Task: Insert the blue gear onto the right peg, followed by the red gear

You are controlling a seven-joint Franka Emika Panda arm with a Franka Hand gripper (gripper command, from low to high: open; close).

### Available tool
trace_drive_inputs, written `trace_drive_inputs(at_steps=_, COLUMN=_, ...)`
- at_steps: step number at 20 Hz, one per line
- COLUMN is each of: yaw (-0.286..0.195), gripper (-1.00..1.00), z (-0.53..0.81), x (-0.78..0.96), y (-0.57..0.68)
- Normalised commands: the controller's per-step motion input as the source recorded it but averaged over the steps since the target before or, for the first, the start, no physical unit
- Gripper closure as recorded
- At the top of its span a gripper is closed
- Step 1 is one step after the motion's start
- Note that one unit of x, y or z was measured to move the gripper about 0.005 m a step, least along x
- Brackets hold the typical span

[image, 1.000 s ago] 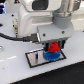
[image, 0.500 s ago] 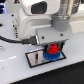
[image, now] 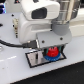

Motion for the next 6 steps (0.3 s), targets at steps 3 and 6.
trace_drive_inputs(at_steps=3, yaw=0.000, gripper=-1.00, z=0.66, x=0.00, y=0.10)
trace_drive_inputs(at_steps=6, yaw=0.000, gripper=-1.00, z=0.39, x=0.00, y=-0.01)
